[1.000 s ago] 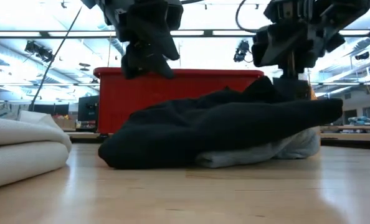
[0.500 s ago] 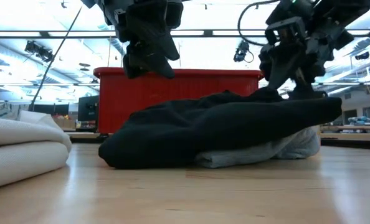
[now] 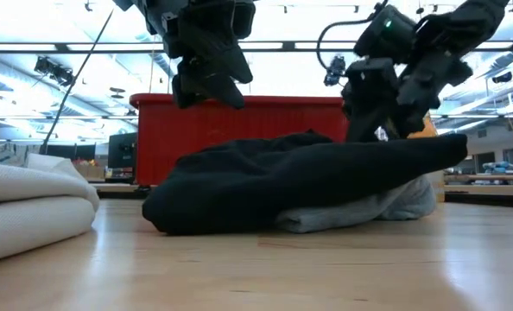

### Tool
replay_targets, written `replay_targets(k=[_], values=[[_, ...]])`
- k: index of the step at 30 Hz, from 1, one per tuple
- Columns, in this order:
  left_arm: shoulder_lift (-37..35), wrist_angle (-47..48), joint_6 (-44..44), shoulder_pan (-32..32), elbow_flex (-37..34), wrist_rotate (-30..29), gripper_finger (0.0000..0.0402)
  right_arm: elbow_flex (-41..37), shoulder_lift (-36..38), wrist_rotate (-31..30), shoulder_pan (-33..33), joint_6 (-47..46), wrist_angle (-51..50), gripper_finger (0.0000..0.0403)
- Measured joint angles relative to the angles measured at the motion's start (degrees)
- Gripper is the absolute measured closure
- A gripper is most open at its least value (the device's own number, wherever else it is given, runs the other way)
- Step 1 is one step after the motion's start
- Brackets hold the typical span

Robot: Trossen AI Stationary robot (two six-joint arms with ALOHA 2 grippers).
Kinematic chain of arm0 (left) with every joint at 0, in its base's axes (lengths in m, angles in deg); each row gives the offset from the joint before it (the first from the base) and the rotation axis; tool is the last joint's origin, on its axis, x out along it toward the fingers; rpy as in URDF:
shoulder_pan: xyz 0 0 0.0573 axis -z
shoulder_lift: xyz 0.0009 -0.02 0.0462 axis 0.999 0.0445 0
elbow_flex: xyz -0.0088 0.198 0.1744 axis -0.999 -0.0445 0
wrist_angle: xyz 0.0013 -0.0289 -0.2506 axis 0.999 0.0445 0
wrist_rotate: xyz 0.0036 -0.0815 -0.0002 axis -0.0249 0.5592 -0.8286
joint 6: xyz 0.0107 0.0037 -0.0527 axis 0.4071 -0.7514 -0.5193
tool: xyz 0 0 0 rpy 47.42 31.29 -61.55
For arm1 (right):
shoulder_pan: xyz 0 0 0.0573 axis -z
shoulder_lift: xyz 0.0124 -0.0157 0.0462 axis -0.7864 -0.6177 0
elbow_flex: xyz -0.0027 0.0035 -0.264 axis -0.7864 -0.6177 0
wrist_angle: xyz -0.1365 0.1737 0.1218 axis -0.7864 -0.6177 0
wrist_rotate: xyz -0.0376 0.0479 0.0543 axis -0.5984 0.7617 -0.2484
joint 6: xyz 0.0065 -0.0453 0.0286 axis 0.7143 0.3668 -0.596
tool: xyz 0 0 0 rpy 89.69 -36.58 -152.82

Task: Fold laundry
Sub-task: Remove the black t-shirt from the red organizer bin

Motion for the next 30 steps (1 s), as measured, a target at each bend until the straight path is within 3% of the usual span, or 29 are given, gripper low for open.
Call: replay_targets(k=[4,10,12,15,21,30], values=[[0.0,0.1,0.1,-0.2,0.0,0.0,0.0230,0.0,-3.2,3.3,1.2,0.1,2.5,0.0151],[0.0,0.1,-0.2,-0.6,0.0,0.0,0.0230,0.0,-1.0,5.1,1.5,0.1,2.1,0.0337],[0.0,0.3,-0.4,-0.6,0.0,0.0,0.0230,0.0,1.6,5.8,1.5,0.4,1.8,0.0379],[0.0,0.3,-1.2,-0.6,0.0,0.0,0.0230,1.2,6.3,6.3,1.7,-0.2,-2.8,0.0376],[-1.9,0.1,-1.4,-0.7,0.0,0.0,0.0230,10.0,12.2,5.4,1.8,2.7,-21.1,0.0376],[-4.3,-0.8,-1.2,-0.9,0.0,0.0,0.0230,24.5,8.1,8.5,3.3,8.8,-38.1,0.0382]])
